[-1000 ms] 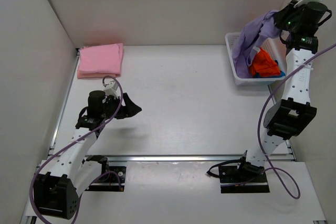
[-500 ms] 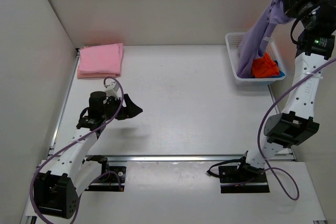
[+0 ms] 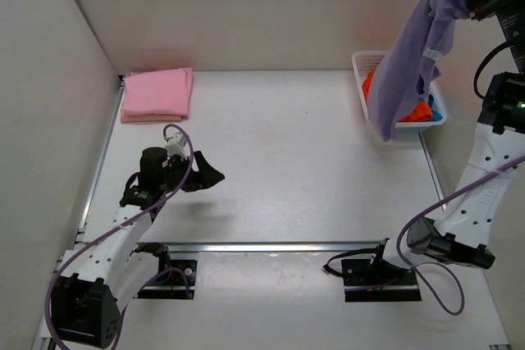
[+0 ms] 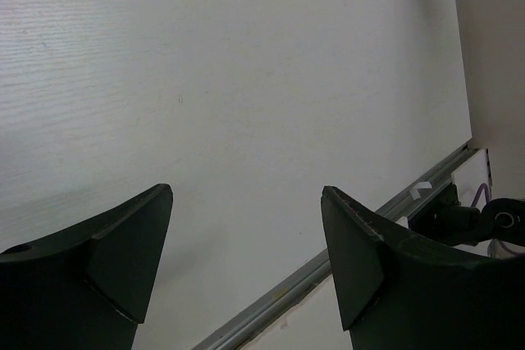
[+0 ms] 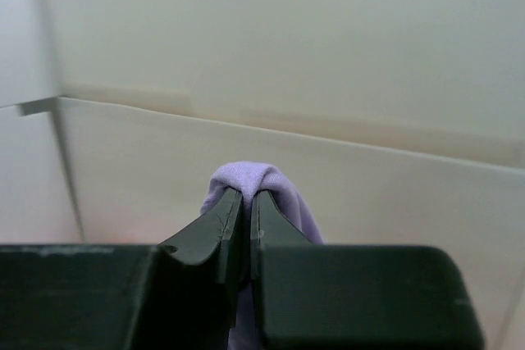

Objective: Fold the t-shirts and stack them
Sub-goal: Move the tshirt to the center of the board

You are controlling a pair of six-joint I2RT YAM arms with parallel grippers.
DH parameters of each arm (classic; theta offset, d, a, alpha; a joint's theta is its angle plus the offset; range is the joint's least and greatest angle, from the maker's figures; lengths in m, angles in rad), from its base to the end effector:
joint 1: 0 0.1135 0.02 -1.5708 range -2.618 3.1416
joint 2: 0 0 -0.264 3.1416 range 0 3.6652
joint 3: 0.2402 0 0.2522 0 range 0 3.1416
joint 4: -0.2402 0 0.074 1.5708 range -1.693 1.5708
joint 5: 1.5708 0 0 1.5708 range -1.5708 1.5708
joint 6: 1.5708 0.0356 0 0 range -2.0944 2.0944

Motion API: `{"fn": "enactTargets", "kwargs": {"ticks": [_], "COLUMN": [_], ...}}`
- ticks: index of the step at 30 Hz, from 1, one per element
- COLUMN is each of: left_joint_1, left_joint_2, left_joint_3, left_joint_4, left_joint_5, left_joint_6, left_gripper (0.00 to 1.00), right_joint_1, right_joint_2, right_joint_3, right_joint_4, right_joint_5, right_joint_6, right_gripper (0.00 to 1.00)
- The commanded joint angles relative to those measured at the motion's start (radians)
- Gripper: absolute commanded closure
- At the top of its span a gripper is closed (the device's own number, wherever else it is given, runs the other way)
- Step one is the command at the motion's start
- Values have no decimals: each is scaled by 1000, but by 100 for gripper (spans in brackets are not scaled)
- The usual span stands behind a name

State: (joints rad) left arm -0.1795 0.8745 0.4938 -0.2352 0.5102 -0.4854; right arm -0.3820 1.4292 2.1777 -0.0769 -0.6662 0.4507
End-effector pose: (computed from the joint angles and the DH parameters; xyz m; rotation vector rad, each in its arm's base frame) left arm 0.1801 -0.0503 0.2200 -0.0424 2.2490 -0.9259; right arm 0.1949 -0.0546 0.6490 -0.2177 1.0437 0.3613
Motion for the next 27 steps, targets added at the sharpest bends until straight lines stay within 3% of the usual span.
{"fn": "enactTargets", "kwargs": {"ticks": [1,8,13,17,18,19,20,22,24,27], "left_joint_1": [6,47,64,49,51,25,-13,-102,-196,-245], "left_joint_2": [-49,-78,-77,-68,-65,-42,-4,70,153,195], "left_joint_3": [-11,9,57,78,80,100,130,185,224,190], "left_joint_4": [2,-4,-44,-73,-88,-107,-151,-251,-277,-204], "left_joint_5": [22,39,50,39,24,-2,-30,-91,-116,-67], "left_joint_6": [-15,-47,-41,-41,-39,-24,16,79,122,71], "left_gripper": [16,14,14,13,14,14,13,11,14,17], "right_joint_1": [43,228,506,647,681,692,709,712,695,658], "right_joint_2": [-53,-128,-165,-103,-48,-15,47,112,82,19], "right_joint_3": [-5,-264,-497,-660,-673,-665,-638,-654,-766,-843], "right_joint_4": [132,256,123,80,-2,-77,-125,-204,-166,-127], "right_joint_5": [-58,-116,98,183,188,183,166,168,201,272], "right_joint_6": [68,138,-68,-60,-70,-89,-113,-139,-116,-98], "right_gripper": [99,100,100,100,98,92,75,56,44,40]}}
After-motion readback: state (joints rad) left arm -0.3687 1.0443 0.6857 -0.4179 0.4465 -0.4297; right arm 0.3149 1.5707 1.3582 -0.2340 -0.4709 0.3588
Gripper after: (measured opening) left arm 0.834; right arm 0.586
